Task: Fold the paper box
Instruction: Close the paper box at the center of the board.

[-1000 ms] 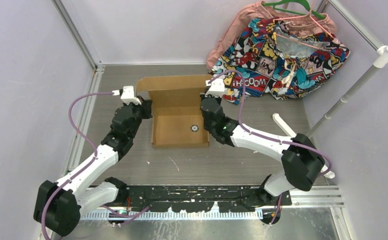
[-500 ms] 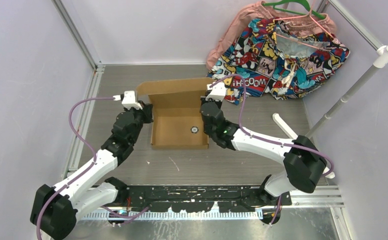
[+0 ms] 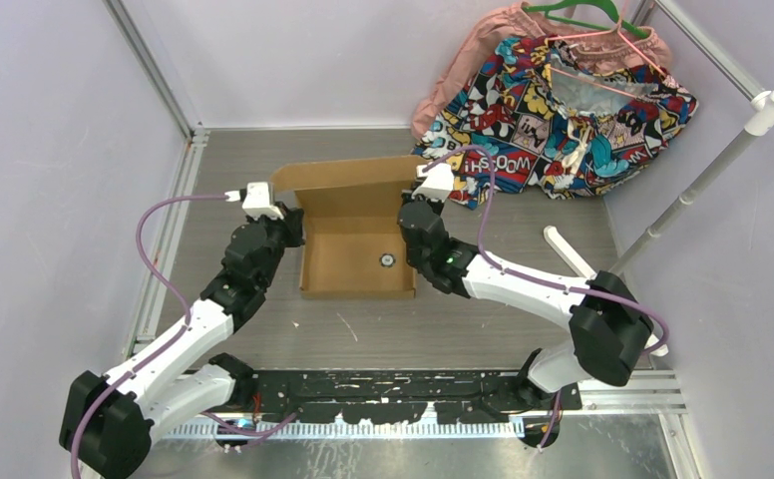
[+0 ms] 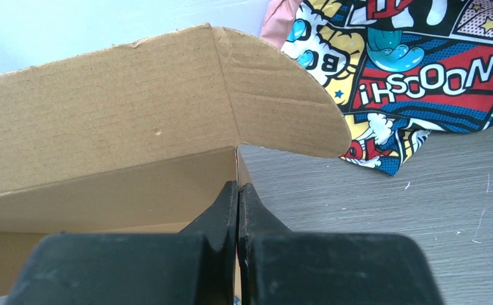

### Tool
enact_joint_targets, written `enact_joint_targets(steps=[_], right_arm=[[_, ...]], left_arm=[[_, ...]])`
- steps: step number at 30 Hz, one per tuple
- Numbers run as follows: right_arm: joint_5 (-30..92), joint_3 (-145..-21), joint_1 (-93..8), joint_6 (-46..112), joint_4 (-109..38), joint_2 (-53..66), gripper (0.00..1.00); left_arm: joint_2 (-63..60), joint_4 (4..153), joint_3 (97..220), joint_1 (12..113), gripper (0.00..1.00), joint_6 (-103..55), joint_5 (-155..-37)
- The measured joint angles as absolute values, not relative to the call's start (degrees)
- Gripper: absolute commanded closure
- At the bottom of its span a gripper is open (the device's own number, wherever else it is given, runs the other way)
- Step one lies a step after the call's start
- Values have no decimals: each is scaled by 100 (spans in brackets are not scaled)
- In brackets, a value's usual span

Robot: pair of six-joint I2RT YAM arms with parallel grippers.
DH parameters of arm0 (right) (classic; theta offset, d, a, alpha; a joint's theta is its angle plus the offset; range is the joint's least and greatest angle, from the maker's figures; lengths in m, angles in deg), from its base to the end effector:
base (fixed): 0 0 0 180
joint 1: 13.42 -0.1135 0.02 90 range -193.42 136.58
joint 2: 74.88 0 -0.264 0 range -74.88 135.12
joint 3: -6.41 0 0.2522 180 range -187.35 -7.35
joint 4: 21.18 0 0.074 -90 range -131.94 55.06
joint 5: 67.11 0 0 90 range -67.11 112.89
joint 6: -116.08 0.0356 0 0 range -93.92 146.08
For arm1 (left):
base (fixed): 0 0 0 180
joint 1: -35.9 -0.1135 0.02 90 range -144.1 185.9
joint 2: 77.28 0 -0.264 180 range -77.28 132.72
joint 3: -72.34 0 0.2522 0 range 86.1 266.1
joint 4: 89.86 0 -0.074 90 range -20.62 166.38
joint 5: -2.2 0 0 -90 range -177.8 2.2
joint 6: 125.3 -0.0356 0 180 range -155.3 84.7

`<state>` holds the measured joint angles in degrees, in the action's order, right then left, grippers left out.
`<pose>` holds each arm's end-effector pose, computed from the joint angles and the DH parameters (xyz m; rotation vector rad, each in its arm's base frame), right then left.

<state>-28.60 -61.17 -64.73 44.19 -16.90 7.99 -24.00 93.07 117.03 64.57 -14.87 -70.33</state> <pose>0.2248 0.2362 0.2906 0.1496 1.6847 0.1146 0.1972 -0.0957 0.2768 -0.1114 1.6764 -0.3937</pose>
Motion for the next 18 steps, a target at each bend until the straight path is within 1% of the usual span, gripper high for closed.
enact_joint_targets(steps=[8,18], right_arm=[[-2844,-6272,-6475,4668,-2035,806,99],[-2849,-6421,-6473,4950,-2263,880,99]], left_arm=[[-2398,9173,11789,6457,90,-1496,-7039],[-2374,8909,11966,6457,86,-1522,-7094]])
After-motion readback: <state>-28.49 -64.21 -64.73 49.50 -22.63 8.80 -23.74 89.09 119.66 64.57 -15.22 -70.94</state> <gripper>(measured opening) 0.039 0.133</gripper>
